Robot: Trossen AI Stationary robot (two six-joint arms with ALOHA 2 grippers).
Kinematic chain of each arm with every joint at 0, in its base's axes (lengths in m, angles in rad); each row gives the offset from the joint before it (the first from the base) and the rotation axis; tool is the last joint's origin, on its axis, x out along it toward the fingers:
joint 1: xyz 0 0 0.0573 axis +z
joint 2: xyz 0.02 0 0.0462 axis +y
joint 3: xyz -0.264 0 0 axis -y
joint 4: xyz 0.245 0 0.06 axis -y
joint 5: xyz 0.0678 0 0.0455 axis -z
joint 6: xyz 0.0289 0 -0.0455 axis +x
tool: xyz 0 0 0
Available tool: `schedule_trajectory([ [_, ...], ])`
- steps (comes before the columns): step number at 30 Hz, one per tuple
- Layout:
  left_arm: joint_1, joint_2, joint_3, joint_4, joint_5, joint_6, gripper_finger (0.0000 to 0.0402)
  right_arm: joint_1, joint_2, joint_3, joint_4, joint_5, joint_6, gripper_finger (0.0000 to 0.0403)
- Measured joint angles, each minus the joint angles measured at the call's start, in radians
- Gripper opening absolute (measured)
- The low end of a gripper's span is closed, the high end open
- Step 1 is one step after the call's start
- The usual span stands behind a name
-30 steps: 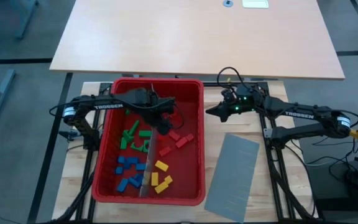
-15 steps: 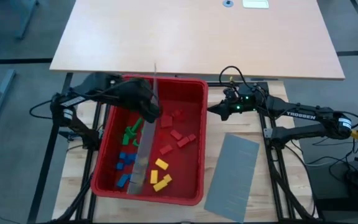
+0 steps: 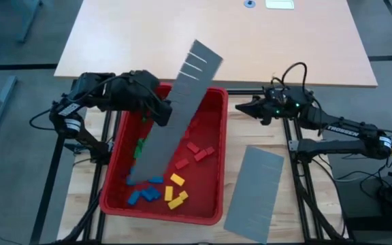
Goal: Sort blocks
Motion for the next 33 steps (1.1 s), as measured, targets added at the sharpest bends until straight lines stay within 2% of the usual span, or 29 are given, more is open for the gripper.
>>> schedule_trajectory([
  [4, 0.001, 0.001, 0.008, 0.061, -0.006, 0.044, 0.0000, 0.000, -0.013, 0.000, 0.000, 0.006, -0.001, 0.0022],
  [10, 0.001, 0.000, 0.009, 0.231, 0.007, 0.136, 0.0000, 0.003, 0.014, 0.000, 0.034, 0.007, 0.000, 0.0102],
  [17, 0.001, -0.001, 0.009, 0.318, 0.044, 0.160, 0.0000, 0.002, 0.073, 0.000, 0.221, 0.020, -0.007, 0.0182],
  [22, 0.001, -0.002, 0.009, 0.356, 0.044, 0.156, 0.0000, 0.002, 0.115, 0.000, 0.291, 0.064, -0.038, 0.0200],
  [33, 0.005, 0.000, 0.008, 0.415, 0.049, 0.170, 0.0000, 0.000, 0.231, 0.000, 0.504, 0.067, -0.001, 0.0198],
])
